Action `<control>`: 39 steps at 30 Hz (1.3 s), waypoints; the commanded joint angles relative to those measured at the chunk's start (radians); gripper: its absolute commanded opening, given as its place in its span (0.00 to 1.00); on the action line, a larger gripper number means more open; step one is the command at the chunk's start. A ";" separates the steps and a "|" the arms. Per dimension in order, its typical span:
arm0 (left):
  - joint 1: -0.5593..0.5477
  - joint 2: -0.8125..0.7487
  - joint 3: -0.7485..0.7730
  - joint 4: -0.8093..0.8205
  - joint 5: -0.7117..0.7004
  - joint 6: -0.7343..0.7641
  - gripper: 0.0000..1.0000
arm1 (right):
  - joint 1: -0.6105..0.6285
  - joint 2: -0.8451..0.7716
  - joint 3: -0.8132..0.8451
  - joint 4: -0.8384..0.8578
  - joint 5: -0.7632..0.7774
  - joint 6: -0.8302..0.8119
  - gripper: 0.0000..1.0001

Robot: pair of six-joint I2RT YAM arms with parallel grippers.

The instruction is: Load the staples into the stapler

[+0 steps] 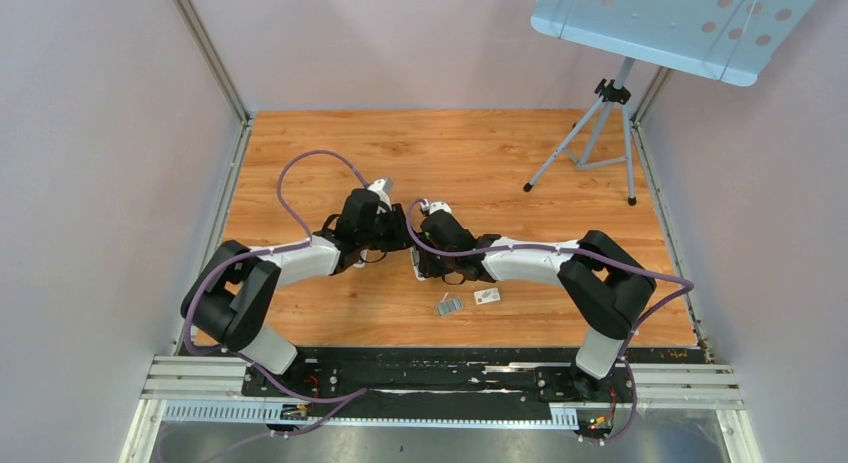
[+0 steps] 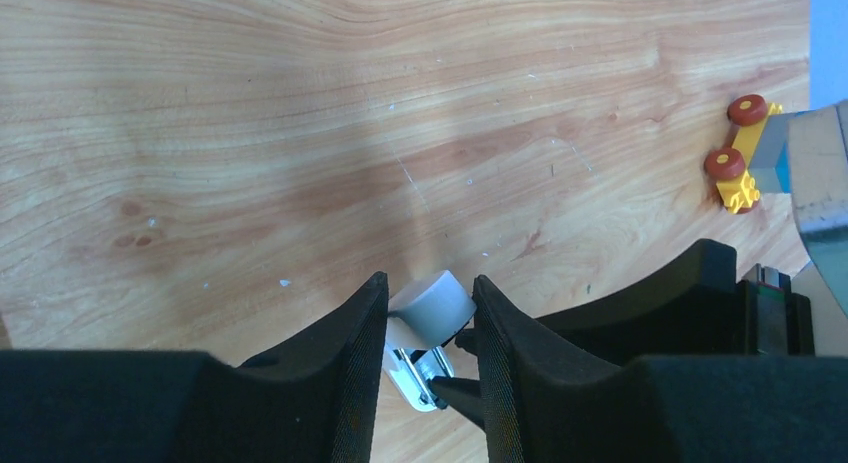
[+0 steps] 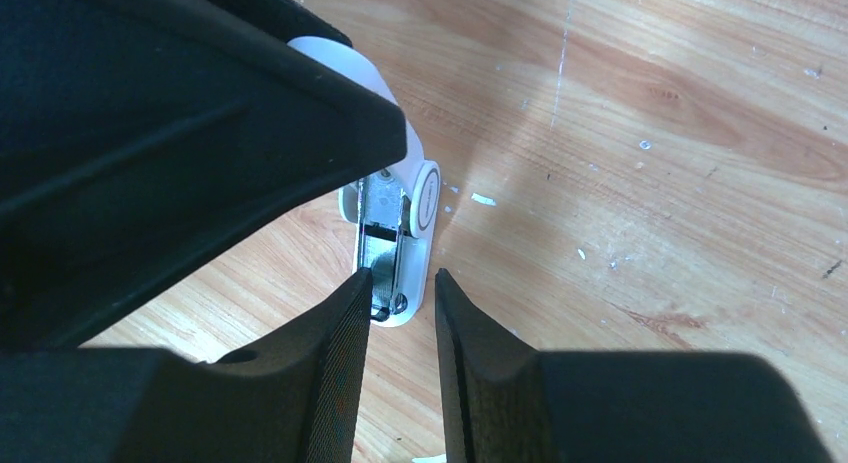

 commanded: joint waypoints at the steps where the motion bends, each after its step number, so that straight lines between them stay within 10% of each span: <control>1: 0.006 -0.051 -0.021 0.022 0.047 -0.018 0.38 | -0.013 0.042 -0.025 -0.059 0.034 -0.012 0.33; 39: 0.006 -0.089 -0.164 0.220 0.176 -0.115 0.35 | -0.024 -0.124 -0.085 -0.011 0.013 -0.031 0.34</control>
